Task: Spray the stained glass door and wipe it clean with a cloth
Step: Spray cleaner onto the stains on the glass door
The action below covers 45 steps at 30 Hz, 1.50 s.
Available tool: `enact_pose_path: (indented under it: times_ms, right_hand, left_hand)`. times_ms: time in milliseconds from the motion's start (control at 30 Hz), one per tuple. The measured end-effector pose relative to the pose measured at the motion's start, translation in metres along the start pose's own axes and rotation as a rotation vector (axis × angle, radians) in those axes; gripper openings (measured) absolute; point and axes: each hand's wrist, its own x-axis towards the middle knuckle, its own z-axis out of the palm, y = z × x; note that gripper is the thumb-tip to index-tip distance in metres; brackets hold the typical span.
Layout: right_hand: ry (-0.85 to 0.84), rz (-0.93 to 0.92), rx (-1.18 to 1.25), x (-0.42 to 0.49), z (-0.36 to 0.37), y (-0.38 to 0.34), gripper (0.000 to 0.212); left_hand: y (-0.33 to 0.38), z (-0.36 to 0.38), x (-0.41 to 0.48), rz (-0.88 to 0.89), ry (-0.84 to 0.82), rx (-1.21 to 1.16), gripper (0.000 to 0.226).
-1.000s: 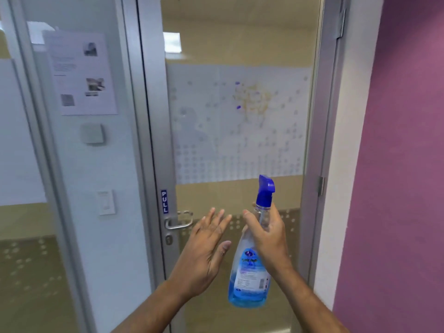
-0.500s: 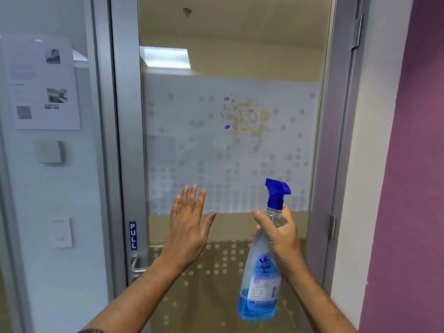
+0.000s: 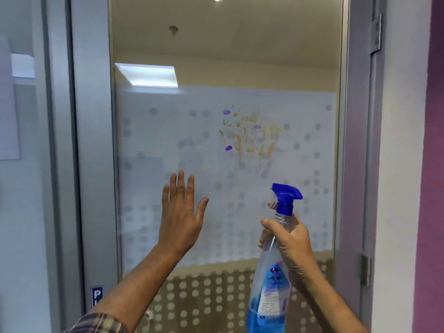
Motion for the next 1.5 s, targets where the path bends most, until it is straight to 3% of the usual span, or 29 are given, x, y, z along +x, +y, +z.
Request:
enact_pose_path:
  times_ms: [267, 467, 867, 1267, 1500]
  right_hand:
    - [0.068, 0.025, 0.079, 0.075, -0.002, 0.003, 0.036]
    - [0.047, -0.073, 0.104, 0.112, -0.03, -0.023, 0.038]
    - [0.082, -0.155, 0.211, 0.186, -0.081, -0.062, 0.029]
    - [0.095, -0.212, 0.306, 0.233, -0.078, -0.083, 0.03]
    - [-0.035, -0.244, 0.317, 0.247, -0.043, -0.106, 0.028]
  left_hand:
    - [-0.018, 0.045, 0.048, 0.014, 0.112, -0.013, 0.073]
    - [-0.021, 0.051, 0.08, -0.023, 0.26, 0.049, 0.071]
    - [-0.034, 0.078, 0.105, -0.071, 0.403, 0.168, 0.073]
    - [-0.037, 0.082, 0.105, -0.058, 0.442, 0.218, 0.072]
    - [-0.033, 0.08, 0.105, -0.067, 0.439, 0.218, 0.072]
